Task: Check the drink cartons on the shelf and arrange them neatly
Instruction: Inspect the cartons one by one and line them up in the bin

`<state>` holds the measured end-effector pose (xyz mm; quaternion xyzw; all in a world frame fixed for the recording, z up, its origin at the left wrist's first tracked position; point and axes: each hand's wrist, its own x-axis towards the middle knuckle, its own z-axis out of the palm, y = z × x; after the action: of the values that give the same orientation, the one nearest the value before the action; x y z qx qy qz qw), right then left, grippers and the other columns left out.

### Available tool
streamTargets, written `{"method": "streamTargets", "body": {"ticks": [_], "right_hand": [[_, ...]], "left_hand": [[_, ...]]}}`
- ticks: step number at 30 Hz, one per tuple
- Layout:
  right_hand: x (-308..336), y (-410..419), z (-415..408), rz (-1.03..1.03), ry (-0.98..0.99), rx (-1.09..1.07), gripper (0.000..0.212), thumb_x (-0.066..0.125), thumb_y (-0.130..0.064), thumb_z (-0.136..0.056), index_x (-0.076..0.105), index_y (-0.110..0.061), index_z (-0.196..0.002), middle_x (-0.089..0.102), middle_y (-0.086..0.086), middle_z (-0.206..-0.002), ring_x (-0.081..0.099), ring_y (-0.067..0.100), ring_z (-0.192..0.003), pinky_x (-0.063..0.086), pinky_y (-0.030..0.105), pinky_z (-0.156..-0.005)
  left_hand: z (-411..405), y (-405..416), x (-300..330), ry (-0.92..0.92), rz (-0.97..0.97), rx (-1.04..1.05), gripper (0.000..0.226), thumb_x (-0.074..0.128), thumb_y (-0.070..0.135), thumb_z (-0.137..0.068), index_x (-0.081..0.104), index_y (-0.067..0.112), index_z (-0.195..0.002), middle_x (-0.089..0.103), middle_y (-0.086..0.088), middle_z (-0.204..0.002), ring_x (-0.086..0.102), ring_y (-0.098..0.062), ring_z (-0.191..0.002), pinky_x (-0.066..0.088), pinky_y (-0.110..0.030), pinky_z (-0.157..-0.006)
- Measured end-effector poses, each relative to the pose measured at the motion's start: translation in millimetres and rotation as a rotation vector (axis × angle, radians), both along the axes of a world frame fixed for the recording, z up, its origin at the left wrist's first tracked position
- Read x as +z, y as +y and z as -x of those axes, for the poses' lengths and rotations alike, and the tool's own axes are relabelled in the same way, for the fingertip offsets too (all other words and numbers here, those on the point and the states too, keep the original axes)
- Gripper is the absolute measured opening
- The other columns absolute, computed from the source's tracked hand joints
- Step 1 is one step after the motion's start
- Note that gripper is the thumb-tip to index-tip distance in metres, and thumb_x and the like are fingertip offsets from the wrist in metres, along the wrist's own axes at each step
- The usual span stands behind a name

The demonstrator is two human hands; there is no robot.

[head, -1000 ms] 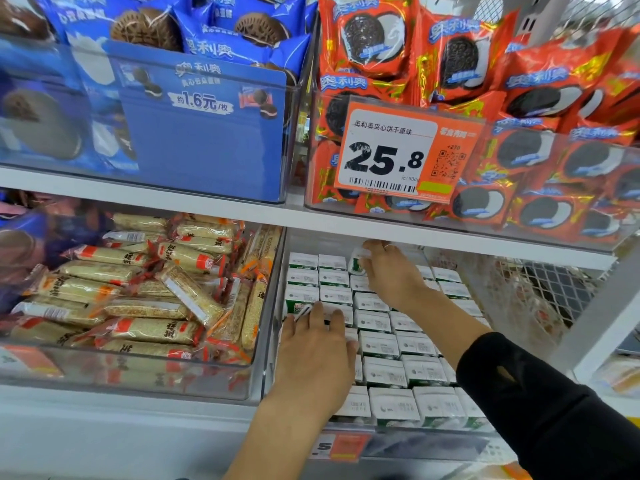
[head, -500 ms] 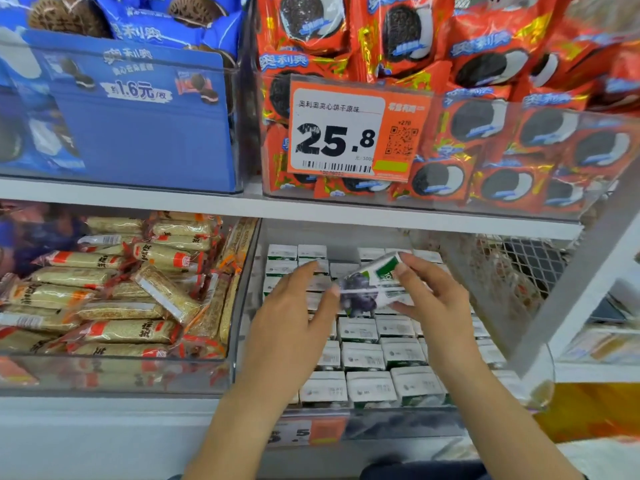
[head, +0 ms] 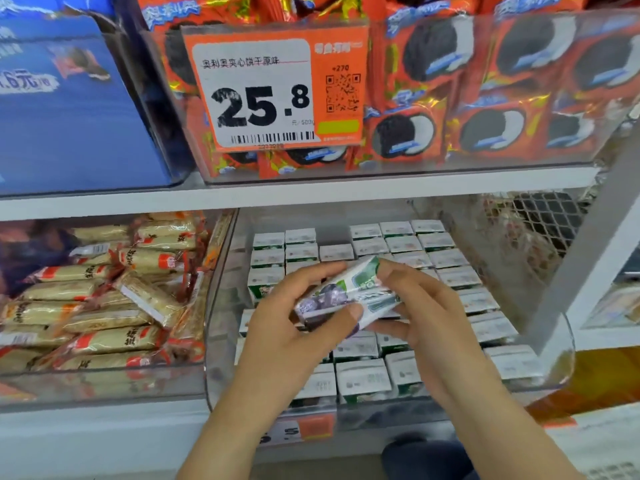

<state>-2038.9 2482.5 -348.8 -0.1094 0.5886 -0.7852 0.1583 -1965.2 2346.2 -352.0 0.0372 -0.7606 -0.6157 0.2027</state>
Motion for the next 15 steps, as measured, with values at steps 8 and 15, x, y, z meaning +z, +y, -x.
{"method": "streamTargets", "body": {"ticks": [8,15], "right_hand": [[0,-2,-4,-0.007,-0.018,-0.008,0.018,0.058,-0.014,-0.089,0.075,-0.017,-0.086,0.074,0.005,-0.081,0.070,0.013,-0.070,0.054,0.022,-0.055],[2,-3,-6,-0.019,-0.029,0.041,0.017,0.064,-0.028,-0.085,0.078,-0.020,-0.081,0.074,0.003,-0.079,0.069,0.010,-0.068,0.052,0.019,-0.053]], "left_hand": [[1,1,-13,0.000,0.562,0.131,0.069,0.071,0.056,-0.064,0.040,0.053,-0.126,0.051,0.027,-0.117,0.058,0.000,-0.106,0.055,-0.026,-0.081],[0,3,-12,0.105,0.464,0.175,0.059,0.078,0.039,-0.064,0.049,0.053,-0.114,0.060,0.020,-0.108,0.057,0.006,-0.100,0.043,-0.004,-0.078]]}}
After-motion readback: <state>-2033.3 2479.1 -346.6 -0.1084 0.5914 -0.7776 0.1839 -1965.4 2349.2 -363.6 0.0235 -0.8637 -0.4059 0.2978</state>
